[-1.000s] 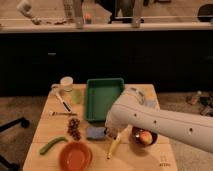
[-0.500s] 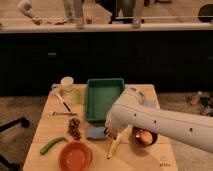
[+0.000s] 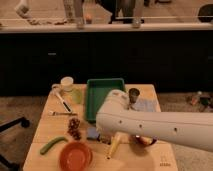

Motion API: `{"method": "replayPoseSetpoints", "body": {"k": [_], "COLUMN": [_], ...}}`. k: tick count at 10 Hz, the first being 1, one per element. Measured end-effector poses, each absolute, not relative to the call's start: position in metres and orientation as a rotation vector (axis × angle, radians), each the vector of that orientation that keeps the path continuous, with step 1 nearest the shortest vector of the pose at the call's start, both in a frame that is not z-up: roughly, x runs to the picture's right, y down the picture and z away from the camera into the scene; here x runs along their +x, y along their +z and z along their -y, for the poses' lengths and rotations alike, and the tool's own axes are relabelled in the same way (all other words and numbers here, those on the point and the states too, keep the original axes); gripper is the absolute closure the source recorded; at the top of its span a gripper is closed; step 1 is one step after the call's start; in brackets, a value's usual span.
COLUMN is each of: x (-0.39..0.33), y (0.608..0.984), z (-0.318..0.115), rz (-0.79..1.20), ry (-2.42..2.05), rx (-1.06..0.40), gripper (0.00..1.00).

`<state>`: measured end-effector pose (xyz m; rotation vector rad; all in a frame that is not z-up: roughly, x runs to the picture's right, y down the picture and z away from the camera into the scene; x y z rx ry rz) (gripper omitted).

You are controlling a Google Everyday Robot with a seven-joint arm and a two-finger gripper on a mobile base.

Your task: Wipe red bowl with eraser

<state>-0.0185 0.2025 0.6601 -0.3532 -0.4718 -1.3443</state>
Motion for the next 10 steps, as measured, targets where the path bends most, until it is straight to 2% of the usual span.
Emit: {"method": "replayPoseSetpoints", "body": {"k": [4,10], "x": [-0.05,-0.11], "y": [0.632,0.626], "z": [-0.238,-0.278], "rz": [0.569,0.628], "ry": [-1.459,-1.538], "rx": [-0.338,-0.347], "gripper": [1.0,1.0]}}
